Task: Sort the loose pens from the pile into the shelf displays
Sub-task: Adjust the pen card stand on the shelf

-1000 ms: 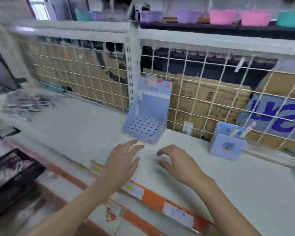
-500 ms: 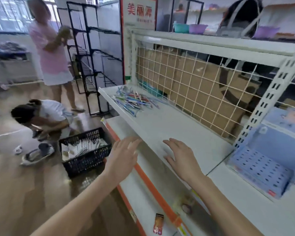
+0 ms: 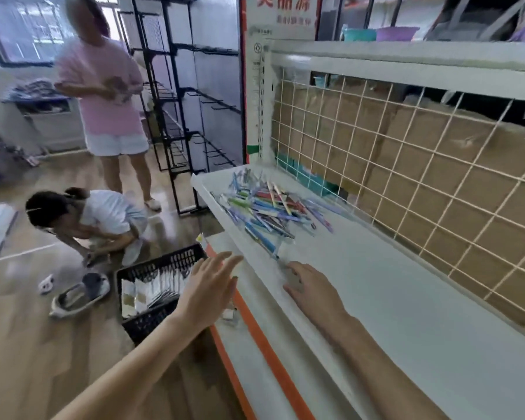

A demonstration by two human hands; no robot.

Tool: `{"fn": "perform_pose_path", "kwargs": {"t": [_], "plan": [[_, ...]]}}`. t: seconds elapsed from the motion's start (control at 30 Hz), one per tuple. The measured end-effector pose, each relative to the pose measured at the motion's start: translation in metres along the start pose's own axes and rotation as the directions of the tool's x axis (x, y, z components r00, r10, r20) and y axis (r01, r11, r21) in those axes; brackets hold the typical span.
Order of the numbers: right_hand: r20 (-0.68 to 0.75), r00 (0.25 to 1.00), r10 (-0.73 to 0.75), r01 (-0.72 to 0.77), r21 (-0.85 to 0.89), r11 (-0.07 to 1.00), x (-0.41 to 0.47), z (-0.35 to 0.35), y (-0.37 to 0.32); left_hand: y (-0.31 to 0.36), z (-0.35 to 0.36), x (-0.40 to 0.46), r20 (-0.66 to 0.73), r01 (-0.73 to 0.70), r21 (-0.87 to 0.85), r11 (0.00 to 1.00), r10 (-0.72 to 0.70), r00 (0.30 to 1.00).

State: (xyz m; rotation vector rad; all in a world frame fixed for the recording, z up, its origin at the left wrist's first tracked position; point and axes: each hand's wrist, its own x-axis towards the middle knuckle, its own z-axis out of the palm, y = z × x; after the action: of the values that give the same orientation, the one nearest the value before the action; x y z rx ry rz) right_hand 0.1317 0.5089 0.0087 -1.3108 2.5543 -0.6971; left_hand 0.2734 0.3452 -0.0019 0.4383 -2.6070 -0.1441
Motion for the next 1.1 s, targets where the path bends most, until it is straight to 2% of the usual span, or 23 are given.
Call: {"fn": "perform_pose_path", "kwargs": {"t": [0.2,0.33,0.5,0.63,0.93,1.1], "plan": [[-0.040,0.984,0.173,-0.160,0.217,0.963,0.103,0.011,-0.001,-0.040,0.039,0.089,0.081,-0.008,-0.038,0.999,0.011,0.997],[-0.080,0.960,0.267,-0.245,0.212,0.946,0.134,0.021,0.004,-0.049,0.070,0.125,0.130,-0.054,-0.049,0.997,0.060,0.990],[-0.128,0.930,0.343,-0.307,0.241,0.921,0.148,0.017,0.007,-0.055,0.091,0.163,0.147,-0.013,-0.045,0.999,0.020,0.989],[-0.166,0.905,0.391,-0.338,0.276,0.900,0.149,0.018,0.011,-0.054,0.098,0.186,0.287,0.033,-0.002,0.999,-0.031,0.958],[-0.298,0.741,0.601,-0.384,0.546,0.744,0.153,0.024,0.003,-0.063,0.088,0.205,0.396,0.095,-0.062,0.994,-0.063,0.916],[-0.329,0.672,0.664,-0.336,0.663,0.669,0.156,0.024,-0.003,-0.063,0.085,0.205,0.417,0.130,-0.068,0.989,-0.090,0.904]]}}
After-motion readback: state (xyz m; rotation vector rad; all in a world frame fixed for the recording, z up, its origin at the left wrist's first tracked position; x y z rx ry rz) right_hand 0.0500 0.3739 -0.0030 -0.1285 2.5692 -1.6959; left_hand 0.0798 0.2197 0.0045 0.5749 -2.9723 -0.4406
